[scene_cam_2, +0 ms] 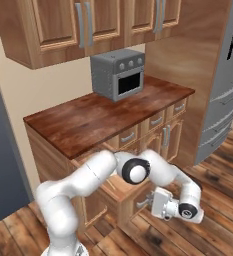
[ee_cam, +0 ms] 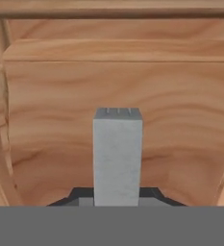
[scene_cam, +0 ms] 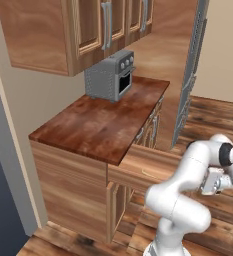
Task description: Take a straw from the drawer in front and place it inside the glass cup on the dining counter.
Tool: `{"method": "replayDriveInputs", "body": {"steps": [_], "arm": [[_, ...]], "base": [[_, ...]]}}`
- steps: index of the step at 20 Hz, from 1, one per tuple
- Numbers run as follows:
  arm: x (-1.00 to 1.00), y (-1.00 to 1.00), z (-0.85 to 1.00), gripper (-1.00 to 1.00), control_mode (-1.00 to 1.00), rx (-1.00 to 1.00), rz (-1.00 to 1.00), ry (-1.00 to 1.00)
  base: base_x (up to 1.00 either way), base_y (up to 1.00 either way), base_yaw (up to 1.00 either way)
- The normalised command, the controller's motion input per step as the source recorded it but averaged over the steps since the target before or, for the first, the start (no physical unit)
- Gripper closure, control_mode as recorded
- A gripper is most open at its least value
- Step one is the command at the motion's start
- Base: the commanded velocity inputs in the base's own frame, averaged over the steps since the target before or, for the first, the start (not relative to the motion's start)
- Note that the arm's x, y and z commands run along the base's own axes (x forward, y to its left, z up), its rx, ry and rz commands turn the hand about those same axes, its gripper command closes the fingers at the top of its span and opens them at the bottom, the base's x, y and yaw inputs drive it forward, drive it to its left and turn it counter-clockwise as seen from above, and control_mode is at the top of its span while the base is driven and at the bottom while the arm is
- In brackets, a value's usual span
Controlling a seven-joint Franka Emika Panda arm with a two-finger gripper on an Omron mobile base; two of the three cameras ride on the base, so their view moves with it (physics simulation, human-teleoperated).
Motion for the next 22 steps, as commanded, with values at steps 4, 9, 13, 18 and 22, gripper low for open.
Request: {"method": "replayDriveInputs", "body": {"steps": [4, 9, 13, 18, 22], "arm": [[-0.14, -0.79, 0.0, 1.0, -1.0, 0.01, 0.0, 0.0], [-0.08, -0.62, 0.12, -1.0, -1.0, 0.01, 0.0, 0.0], [-0.55, -0.14, 0.94, -1.0, -1.0, -0.02, 0.0, 0.03], [-0.39, -0.05, 0.97, -1.0, -1.0, -0.12, 0.0, 0.16], [-0.93, -0.2, 0.67, -1.0, -1.0, -0.3, 0.0, 0.17]], "base": [[0.0, 0.0, 0.0], [0.0, 0.0, 0.0], [0.0, 0.0, 0.0], [0.0, 0.0, 0.0], [0.0, 0.0, 0.0]]}}
